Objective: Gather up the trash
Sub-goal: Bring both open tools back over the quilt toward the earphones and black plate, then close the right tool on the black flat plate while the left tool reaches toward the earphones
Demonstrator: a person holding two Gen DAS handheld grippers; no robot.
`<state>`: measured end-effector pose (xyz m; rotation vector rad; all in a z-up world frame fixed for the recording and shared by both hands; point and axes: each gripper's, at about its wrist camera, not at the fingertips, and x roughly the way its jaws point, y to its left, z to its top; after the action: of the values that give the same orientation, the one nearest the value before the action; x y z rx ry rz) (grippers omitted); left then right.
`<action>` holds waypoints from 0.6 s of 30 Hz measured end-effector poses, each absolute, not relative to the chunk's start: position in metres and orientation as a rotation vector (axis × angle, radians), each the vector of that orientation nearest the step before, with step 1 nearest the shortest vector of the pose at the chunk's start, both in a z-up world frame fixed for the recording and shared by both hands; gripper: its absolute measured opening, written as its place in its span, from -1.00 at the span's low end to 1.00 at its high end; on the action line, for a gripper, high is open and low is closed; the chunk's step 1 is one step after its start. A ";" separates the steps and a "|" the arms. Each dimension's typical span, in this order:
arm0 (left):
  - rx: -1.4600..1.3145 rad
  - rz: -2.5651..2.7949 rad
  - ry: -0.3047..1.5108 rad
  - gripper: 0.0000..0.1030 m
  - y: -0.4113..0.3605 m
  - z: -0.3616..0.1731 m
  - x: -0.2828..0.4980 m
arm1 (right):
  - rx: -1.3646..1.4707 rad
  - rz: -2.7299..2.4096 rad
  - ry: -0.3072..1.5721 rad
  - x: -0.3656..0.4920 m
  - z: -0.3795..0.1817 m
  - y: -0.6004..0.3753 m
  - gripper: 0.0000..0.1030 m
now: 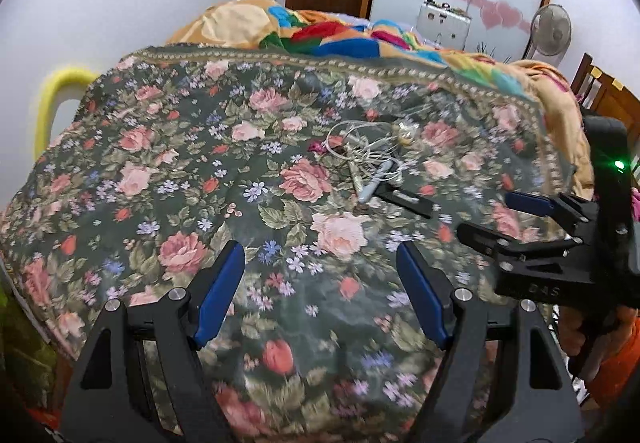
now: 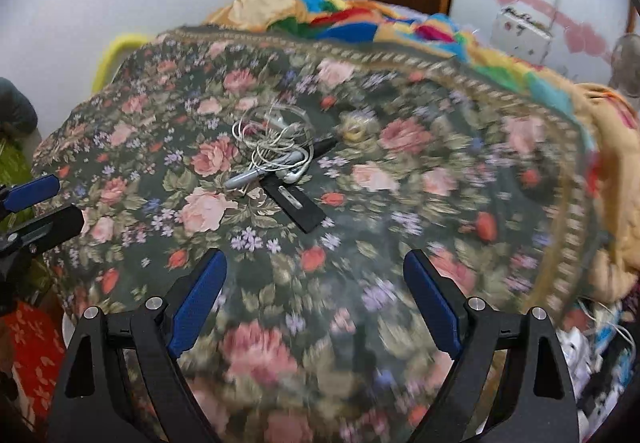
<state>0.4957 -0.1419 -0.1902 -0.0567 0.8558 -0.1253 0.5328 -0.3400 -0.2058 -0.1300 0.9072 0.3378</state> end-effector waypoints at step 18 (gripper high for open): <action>-0.039 -0.275 0.938 -0.41 -0.171 -0.244 0.567 | -0.246 0.466 0.953 0.599 -0.257 -0.314 -0.38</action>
<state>0.5669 -0.1712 -0.2439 -0.0390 0.9376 -0.2749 0.5992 -0.3137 -0.2571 -0.2458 0.9534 0.4661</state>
